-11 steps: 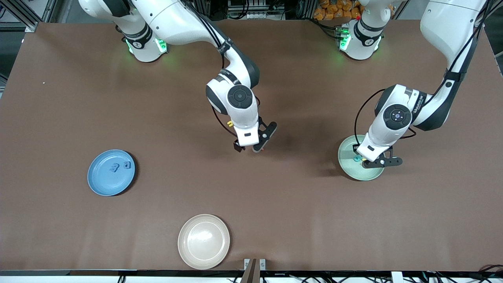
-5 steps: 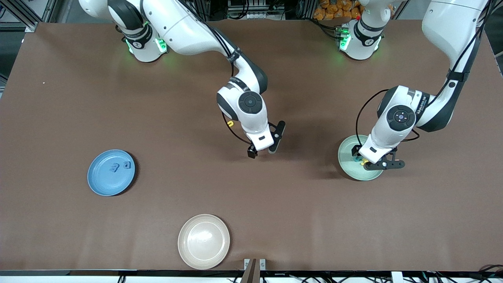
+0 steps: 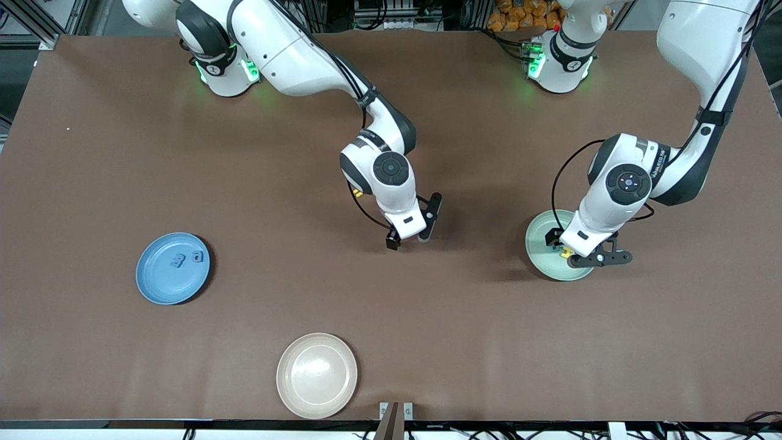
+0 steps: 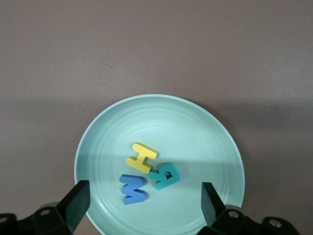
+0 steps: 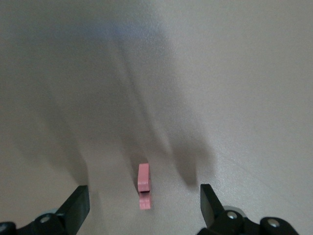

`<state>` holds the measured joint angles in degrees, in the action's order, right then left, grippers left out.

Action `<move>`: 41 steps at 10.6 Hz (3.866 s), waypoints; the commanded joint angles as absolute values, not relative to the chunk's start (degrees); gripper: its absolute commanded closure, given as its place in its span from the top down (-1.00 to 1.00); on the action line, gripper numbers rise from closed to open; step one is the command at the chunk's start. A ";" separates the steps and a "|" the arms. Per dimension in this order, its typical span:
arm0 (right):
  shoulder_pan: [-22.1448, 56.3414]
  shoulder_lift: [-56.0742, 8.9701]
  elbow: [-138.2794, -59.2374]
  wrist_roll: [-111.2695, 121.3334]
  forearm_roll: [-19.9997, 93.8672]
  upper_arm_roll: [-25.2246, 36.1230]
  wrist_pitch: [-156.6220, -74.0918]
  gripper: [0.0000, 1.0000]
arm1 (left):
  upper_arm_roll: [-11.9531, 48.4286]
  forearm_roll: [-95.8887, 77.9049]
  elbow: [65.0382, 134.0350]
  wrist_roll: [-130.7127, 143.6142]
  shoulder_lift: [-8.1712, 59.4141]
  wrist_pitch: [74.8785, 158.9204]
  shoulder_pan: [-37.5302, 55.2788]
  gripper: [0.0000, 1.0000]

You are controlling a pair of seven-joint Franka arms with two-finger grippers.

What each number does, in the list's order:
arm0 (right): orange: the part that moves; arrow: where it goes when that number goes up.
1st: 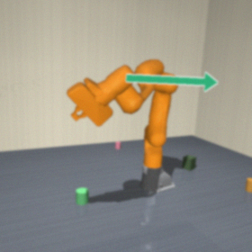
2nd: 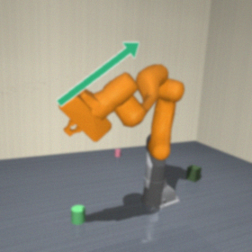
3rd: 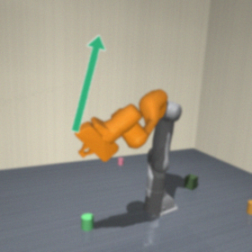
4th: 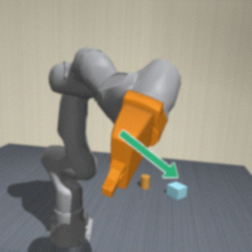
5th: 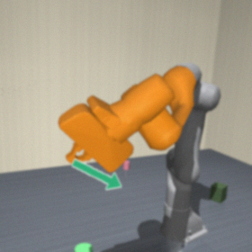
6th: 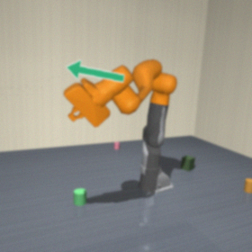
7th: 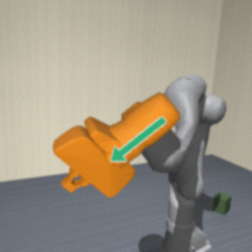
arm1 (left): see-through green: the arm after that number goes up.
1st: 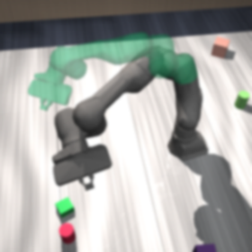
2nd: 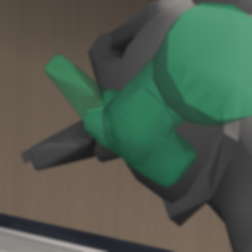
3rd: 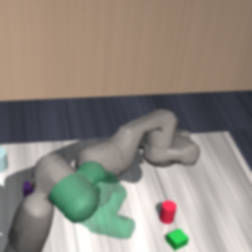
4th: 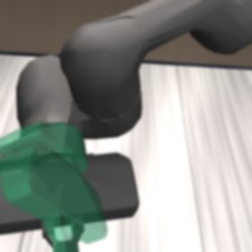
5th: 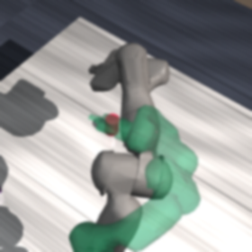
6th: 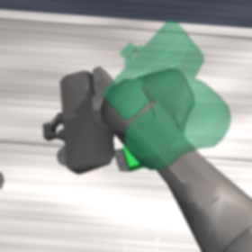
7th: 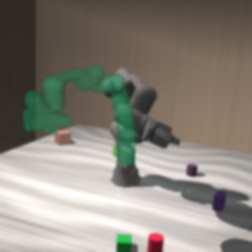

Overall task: Sort upper and lower case letters into plates
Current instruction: 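Place the blue W on the green plate while the right gripper grasps red m, then carry the red m to the blue plate while the left gripper reaches pink D, then grasp the pink D with the left gripper while the right gripper releases the m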

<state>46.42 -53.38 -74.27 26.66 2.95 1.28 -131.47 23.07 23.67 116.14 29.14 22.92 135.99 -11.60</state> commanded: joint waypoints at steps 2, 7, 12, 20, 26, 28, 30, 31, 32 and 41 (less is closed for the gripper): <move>45.71 -55.19 -72.16 30.21 2.55 1.06 -131.66 -0.17 | 22.76 21.97 115.31 27.25 22.94 135.09 -11.16 1.00; 45.70 -55.28 -72.16 30.32 3.08 1.05 -132.72 -1.00 | 22.76 21.97 115.31 27.25 22.94 135.09 -11.16 1.00; 44.48 -52.92 -71.72 31.38 2.73 1.32 -130.36 -1.00 | 22.76 21.97 115.14 27.25 23.03 135.09 -11.16 1.00; 25.60 -35.17 -81.27 37.88 2.55 2.71 -117.68 -1.00 | 25.14 22.06 112.24 27.86 23.11 135.09 0.06 1.00; 21.46 -25.23 -106.78 37.71 2.55 14.66 -133.77 -1.00 | 24.96 18.04 107.77 45.41 27.85 135.09 14.92 1.00; 16.64 -26.53 -106.79 36.57 2.72 15.21 -134.12 -1.00 | 24.96 16.35 105.40 53.75 30.92 135.18 19.49 1.00; 12.93 -27.25 -107.05 30.27 2.81 15.12 -133.69 -1.00 | 24.96 16.35 104.16 58.08 33.56 135.26 23.19 1.00; 11.96 -27.25 -107.66 29.19 2.90 15.12 -133.07 -1.00 | 24.96 16.26 103.98 60.44 34.97 135.61 24.68 0.98; 10.74 -27.42 -107.84 29.09 2.99 15.12 -132.89 -0.89 | 24.96 16.26 103.97 62.30 36.02 135.88 26.18 0.97; 10.19 -28.12 -107.67 29.53 3.60 14.50 -131.48 1.00 | 23.91 16.96 99.93 65.48 42.80 140.35 31.46 0.81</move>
<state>10.26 -28.74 -107.46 29.97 3.24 14.79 -131.74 24.95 17.60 101.26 64.62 41.62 139.18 30.44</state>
